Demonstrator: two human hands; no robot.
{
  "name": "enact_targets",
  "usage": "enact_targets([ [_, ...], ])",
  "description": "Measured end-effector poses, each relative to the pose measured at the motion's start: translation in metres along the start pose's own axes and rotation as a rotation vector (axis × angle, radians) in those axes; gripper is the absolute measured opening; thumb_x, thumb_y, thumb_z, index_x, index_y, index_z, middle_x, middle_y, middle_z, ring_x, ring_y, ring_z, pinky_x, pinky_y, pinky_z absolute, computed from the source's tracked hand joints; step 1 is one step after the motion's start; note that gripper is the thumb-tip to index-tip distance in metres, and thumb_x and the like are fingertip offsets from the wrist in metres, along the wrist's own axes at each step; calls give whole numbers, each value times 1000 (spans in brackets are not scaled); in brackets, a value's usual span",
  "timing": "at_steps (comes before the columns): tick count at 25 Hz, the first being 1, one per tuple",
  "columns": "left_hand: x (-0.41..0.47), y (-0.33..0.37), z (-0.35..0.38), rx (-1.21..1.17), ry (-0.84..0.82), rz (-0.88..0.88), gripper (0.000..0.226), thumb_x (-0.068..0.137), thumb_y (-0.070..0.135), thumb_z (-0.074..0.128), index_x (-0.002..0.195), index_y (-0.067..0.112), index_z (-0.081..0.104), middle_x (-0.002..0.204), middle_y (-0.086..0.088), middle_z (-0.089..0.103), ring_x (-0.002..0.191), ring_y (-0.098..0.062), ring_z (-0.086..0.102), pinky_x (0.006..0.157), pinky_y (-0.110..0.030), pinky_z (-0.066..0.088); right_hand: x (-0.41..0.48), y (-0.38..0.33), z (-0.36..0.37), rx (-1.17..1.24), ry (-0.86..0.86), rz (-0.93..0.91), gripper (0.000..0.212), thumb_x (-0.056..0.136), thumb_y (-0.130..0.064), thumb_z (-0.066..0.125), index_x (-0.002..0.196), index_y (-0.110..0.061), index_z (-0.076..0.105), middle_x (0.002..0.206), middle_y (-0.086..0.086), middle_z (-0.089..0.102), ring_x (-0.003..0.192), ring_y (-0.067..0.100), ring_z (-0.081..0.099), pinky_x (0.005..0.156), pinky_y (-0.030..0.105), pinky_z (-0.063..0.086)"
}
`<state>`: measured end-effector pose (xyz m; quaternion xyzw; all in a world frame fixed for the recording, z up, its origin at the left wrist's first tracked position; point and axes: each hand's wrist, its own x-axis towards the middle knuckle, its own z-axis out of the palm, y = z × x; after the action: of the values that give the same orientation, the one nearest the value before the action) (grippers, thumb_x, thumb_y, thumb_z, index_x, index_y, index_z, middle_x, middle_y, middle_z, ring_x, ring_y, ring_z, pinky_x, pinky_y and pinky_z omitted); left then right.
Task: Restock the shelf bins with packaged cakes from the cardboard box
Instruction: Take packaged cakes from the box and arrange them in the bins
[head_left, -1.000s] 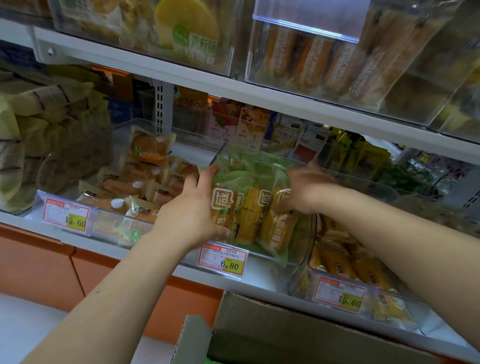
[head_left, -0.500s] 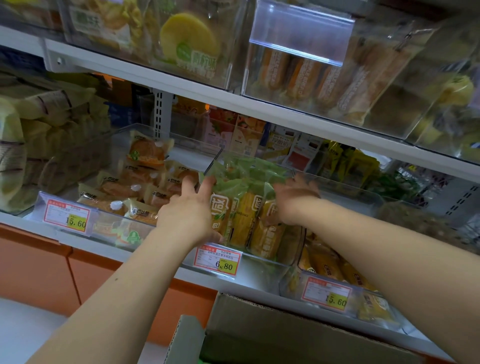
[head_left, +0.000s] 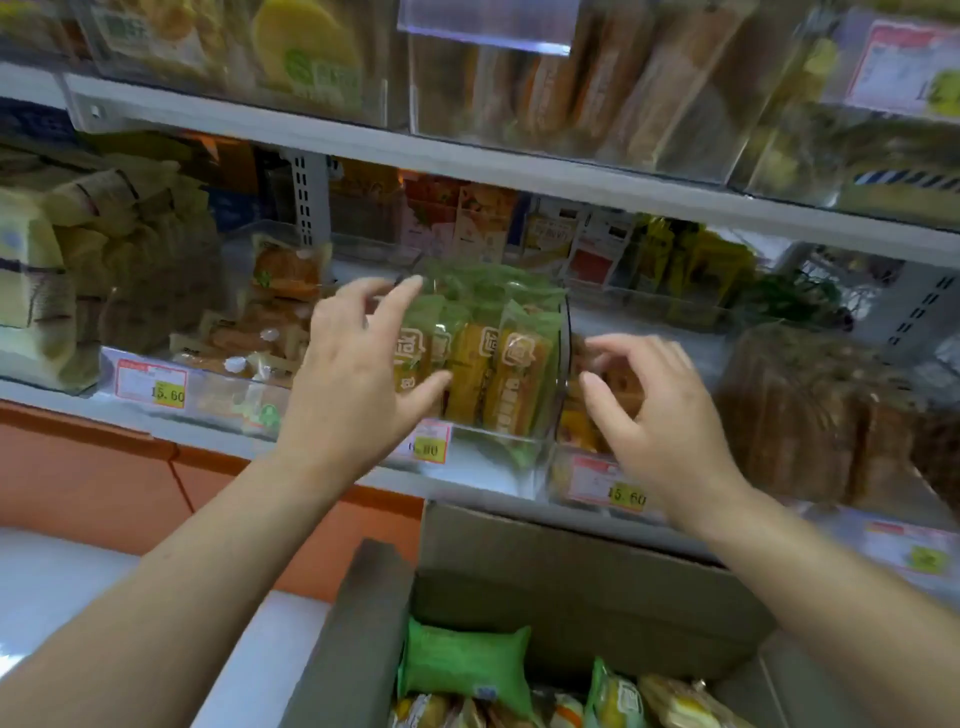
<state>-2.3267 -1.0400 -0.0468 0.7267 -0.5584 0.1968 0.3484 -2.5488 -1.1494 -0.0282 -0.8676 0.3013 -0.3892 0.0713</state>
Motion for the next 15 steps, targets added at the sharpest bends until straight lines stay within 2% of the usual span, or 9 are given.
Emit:
enact_targets([
  [1,-12,15,-3,-46,109,190,57,85,36,67,134,10,54,123,-15,56,112,-29,51,95,-40,47,-28,2,-3,84,29,-21,21,94,-26,56,113,-21,62,94,-9,58,91,10,53,77,23,43],
  [2,-28,30,0,-110,114,354,40,86,27,63,122,8,63,110,-11,62,100,-25,56,85,-35,49,-56,6,0,139,17,-15,18,93,-26,54,107,-20,64,90,-9,60,84,9,55,72,22,44],
  [4,-75,56,22,-182,-159,468,30,87,26,56,114,15,65,101,-3,65,92,-21,60,75,-33,52,-113,20,18,143,-145,43,21,91,-33,51,105,-23,64,95,-10,65,86,8,60,73,23,45],
  [6,-128,67,57,-149,-578,373,36,87,34,48,121,25,57,111,1,62,103,-19,61,79,-35,54,-159,44,49,-17,-543,151,26,92,-38,50,114,-29,60,114,-10,65,103,12,60,83,29,46],
  [8,-180,62,89,-33,-994,193,47,91,36,48,137,26,46,131,0,51,120,-23,54,92,-36,50,-203,76,78,-111,-1018,304,36,95,-38,49,129,-27,52,132,-1,58,120,21,55,96,31,44],
  [9,-201,57,100,26,-1178,118,54,92,38,51,144,25,39,139,-3,45,126,-26,50,98,-38,47,-223,90,87,-118,-1169,359,41,96,-38,48,135,-25,49,137,3,54,124,23,51,100,31,42],
  [10,-217,52,106,70,-1330,59,63,92,43,55,148,23,34,145,-6,41,129,-30,47,103,-38,44,-241,101,92,-130,-1240,402,44,96,-36,49,138,-23,47,139,6,51,127,25,49,103,31,40],
  [12,-237,47,110,81,-1566,-80,79,86,57,61,149,19,33,149,-10,41,131,-31,46,108,-35,40,-265,112,99,-183,-1240,448,48,94,-35,50,140,-21,45,141,6,50,129,25,45,105,33,38],
  [15,-242,45,111,37,-1720,-240,82,78,49,74,146,22,38,147,-5,46,130,-25,49,105,-29,41,-259,103,118,-53,-1108,590,57,94,-37,55,146,-19,38,141,6,51,128,24,48,102,32,40],
])
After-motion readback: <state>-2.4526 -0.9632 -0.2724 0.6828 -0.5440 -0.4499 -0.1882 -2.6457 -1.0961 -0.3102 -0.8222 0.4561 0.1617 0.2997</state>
